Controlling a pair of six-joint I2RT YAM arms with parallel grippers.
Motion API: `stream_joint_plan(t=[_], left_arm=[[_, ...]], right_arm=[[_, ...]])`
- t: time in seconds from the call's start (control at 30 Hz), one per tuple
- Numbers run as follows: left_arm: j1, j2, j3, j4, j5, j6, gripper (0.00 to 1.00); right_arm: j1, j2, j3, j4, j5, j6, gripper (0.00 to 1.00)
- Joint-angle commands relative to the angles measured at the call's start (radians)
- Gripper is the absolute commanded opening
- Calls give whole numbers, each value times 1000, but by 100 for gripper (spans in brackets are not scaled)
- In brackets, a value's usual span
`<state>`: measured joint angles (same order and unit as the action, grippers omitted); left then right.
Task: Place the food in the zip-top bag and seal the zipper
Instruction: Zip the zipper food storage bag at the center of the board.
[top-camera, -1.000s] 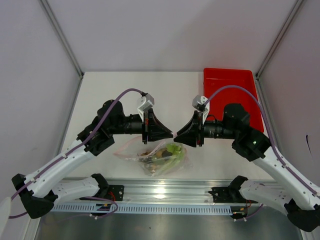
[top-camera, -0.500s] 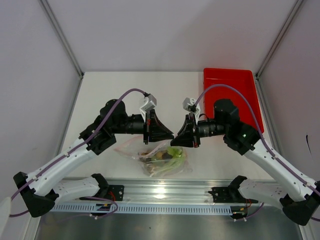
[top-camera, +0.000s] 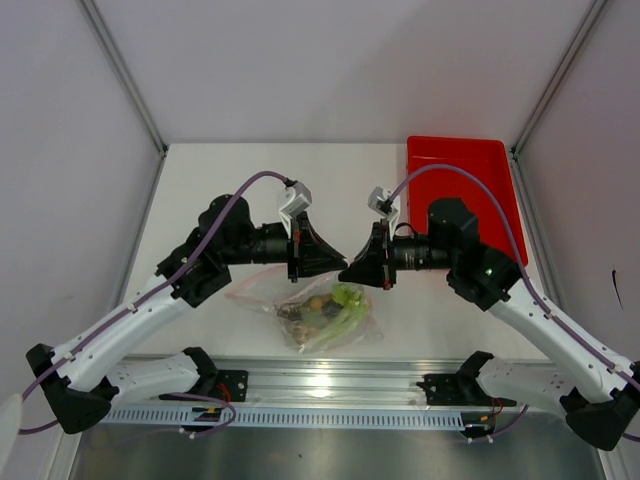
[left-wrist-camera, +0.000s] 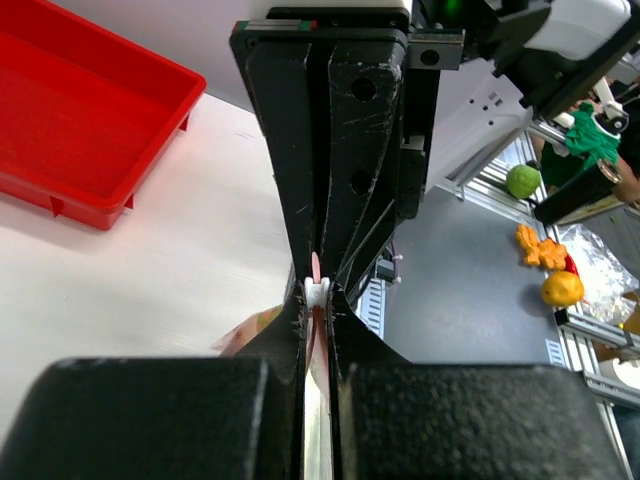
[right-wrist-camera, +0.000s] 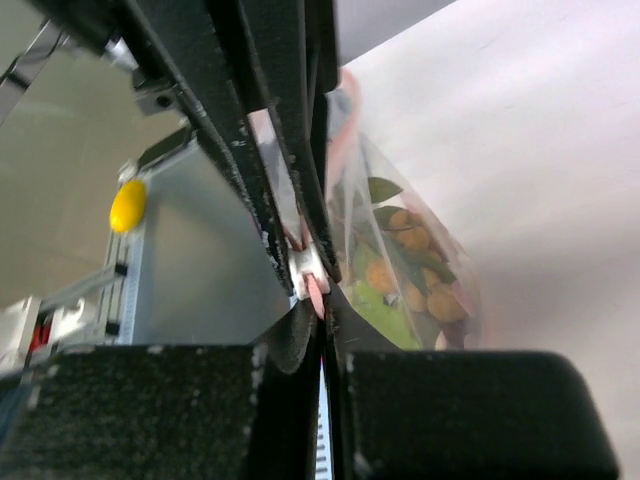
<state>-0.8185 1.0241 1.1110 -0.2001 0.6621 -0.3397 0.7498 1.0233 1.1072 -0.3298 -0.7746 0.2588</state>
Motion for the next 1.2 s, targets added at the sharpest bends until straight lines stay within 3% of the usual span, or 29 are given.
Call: stream_joint_plan(t=[0.0,0.1,0.37,0.53,1.03,1.17], left_arm=[[-10,28,55,-90,-5,-13,1],[-10,33,67,-111,-12,-22,0],[-10,27,67,-145,-22,-12,4],[-10,5,50,-142,-39,1,8],[-10,-84,55,-266,-183,47,11],[-11,-107,58,-278,-176,60,1]], right_arm=[[8,-40,37,117,295,102,0],[6,-65,39,104,455,166,0],[34,-104,7,143,581,286,0],[40,-94,-10,190,451,243,0],[37,-141,-49,178,492,300,0],[39,-131,-40,179,448,277,0]])
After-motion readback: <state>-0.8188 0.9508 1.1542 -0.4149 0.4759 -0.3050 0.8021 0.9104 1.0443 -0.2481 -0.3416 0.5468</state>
